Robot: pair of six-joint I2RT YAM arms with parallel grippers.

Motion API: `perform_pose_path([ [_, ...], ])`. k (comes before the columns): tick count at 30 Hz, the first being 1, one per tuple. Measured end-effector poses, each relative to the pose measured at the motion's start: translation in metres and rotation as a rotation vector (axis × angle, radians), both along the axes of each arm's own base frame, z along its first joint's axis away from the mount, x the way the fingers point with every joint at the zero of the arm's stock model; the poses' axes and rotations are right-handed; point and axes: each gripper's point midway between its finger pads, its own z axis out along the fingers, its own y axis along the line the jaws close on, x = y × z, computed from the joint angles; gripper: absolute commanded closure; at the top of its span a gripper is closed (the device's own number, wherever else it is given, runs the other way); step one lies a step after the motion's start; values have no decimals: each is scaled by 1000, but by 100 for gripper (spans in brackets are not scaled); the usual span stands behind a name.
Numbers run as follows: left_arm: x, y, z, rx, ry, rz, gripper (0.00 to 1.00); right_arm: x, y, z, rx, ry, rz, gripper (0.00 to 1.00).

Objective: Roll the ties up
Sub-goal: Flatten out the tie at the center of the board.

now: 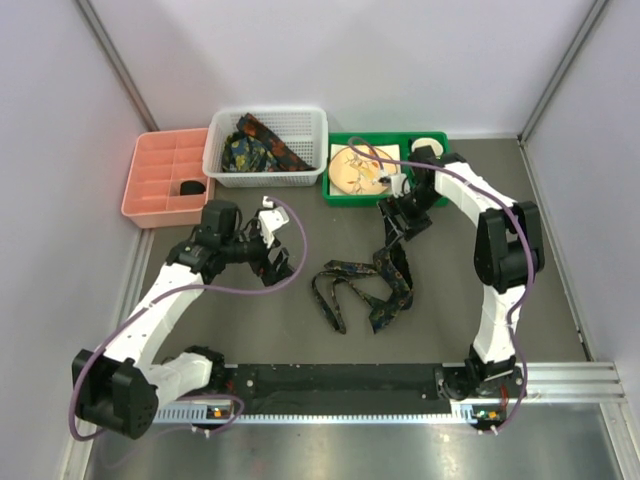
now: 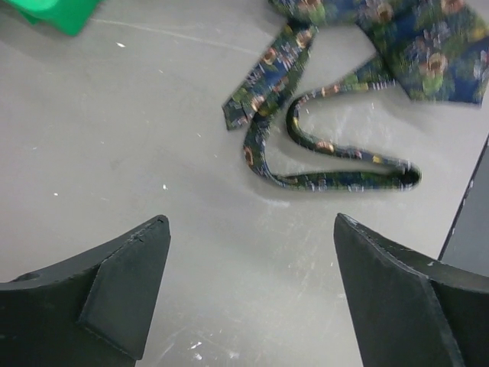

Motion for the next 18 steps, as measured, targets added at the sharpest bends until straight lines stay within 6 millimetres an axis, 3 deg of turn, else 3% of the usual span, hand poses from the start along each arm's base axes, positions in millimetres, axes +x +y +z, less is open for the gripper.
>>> perform_pose_path([
  [3, -4, 2, -10, 35, 4, -43, 13, -5, 6, 0, 38, 23, -1, 76],
  [4, -5, 3, -15, 50, 12, -54, 13, -9, 7, -1, 49, 38, 4, 100],
  [11, -6, 5, -39, 110, 37, -125, 19, -43, -8, -9, 57, 120, -13, 100],
  [15, -8, 4, -49, 135, 48, -164, 19, -53, -51, 10, 34, 59, -96, 100],
  [17, -10, 0, -53, 146, 45, -194, 17, -58, -78, 20, 4, 0, -129, 74],
  [18, -12, -3, -55, 151, 45, -212, 16, -64, -91, 24, -24, -29, -131, 48],
])
